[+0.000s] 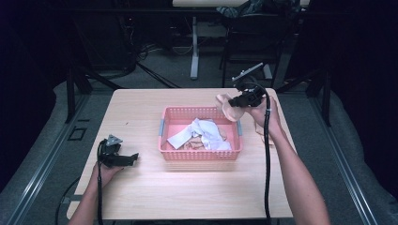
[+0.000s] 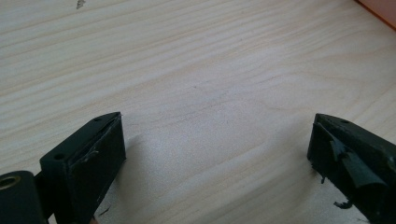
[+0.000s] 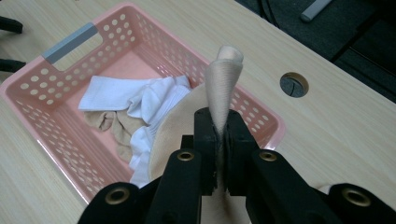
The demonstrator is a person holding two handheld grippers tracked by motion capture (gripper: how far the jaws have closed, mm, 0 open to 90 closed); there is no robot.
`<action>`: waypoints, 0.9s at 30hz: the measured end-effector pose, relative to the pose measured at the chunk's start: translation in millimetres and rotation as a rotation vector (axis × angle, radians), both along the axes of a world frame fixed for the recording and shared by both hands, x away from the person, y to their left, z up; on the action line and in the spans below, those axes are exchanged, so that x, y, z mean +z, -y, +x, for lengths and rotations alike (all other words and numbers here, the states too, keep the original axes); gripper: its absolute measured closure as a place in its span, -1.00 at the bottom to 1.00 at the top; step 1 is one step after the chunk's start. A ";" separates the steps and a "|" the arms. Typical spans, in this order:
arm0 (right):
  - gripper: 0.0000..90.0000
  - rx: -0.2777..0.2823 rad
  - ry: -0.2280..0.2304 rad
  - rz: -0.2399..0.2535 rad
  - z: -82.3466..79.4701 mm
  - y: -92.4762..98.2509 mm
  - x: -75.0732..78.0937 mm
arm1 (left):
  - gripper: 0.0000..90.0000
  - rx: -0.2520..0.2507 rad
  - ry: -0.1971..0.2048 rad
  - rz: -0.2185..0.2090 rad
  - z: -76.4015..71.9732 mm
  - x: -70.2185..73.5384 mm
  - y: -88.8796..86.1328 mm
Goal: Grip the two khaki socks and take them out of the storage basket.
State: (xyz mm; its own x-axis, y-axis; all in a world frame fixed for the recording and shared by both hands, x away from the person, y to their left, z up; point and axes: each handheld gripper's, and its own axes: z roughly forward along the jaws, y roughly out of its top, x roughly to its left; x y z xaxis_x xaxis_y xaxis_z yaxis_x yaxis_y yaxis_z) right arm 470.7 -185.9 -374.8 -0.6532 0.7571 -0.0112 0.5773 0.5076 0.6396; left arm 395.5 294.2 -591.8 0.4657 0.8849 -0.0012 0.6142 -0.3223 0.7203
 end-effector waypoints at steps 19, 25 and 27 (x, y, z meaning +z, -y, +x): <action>0.91 -0.117 0.037 0.031 -7.4 58.1 9.5 | -0.91 0.001 0.000 0.000 0.0 0.0 0.0; 0.91 -0.151 0.027 0.032 -8.8 76.0 2.2 | -0.91 0.001 -0.001 0.000 -0.1 0.0 0.0; 0.91 -0.166 0.020 0.030 -8.7 82.6 -1.8 | -0.91 0.000 -0.001 0.001 0.0 0.1 0.0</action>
State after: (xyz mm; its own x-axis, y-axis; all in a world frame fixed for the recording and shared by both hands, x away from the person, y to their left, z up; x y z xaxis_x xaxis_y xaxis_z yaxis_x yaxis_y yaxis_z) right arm 462.0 -268.5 -376.6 -0.5192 0.8546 0.0016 0.6387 0.3868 0.6652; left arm 395.4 294.2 -591.8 0.4660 0.8848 -0.0006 0.6147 -0.3233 0.7195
